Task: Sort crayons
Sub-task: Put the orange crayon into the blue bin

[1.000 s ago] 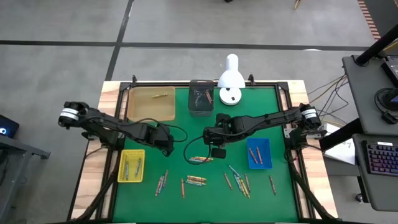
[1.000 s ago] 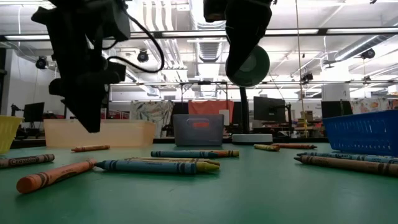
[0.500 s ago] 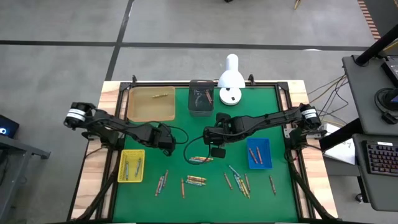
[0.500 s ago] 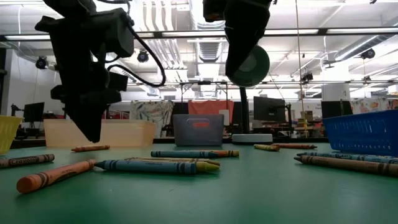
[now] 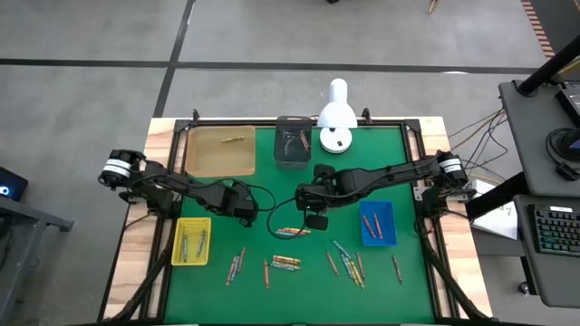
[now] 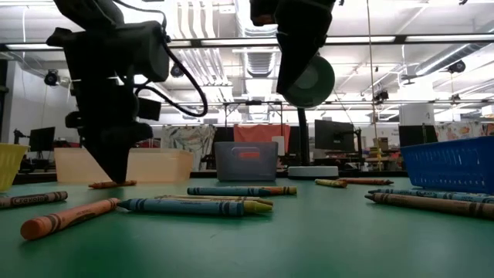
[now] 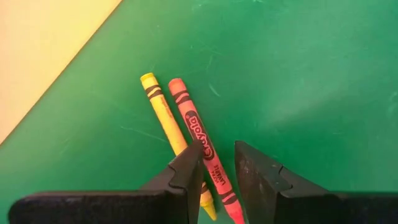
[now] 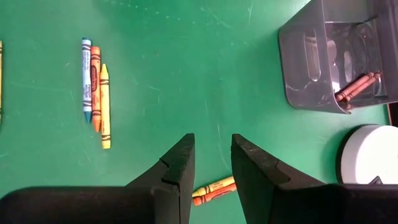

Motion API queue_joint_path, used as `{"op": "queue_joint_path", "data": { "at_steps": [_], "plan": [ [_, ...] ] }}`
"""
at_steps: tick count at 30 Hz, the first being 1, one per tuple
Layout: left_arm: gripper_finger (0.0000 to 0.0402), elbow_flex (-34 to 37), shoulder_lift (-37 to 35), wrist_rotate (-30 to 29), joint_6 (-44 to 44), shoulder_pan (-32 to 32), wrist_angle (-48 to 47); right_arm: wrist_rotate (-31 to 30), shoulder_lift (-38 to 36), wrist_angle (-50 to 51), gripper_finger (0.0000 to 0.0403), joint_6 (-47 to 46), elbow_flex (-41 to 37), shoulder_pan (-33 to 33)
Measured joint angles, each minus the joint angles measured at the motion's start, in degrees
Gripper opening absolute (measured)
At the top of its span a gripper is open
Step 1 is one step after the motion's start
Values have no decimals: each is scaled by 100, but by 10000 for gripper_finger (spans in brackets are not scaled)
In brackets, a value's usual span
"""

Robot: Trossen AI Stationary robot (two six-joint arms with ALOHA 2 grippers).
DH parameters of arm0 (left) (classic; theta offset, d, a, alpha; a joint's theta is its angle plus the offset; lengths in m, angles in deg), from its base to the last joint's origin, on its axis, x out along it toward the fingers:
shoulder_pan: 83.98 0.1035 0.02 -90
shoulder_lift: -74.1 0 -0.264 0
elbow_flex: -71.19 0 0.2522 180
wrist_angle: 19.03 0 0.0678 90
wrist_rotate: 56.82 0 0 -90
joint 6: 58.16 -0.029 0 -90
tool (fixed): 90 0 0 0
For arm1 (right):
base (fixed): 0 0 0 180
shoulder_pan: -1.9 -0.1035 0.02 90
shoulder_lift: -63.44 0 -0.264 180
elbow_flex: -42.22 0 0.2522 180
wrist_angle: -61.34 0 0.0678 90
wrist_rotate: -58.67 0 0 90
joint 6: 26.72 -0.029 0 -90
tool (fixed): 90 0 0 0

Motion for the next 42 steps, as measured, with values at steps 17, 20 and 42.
{"op": "queue_joint_path", "data": {
  "at_steps": [17, 20, 42],
  "plan": [
    [76, 0, 214, 32, -2, -7, 330, 4, 0, -5, 93, -4, 0, 0],
    [76, 0, 225, 54, -2, -7, 383, 7, 0, -1, 93, -4, 0, 0],
    [108, 9, 228, 58, -133, -4, 389, 9, 2, -2, 93, 299, 0, 0]
  ]
}}
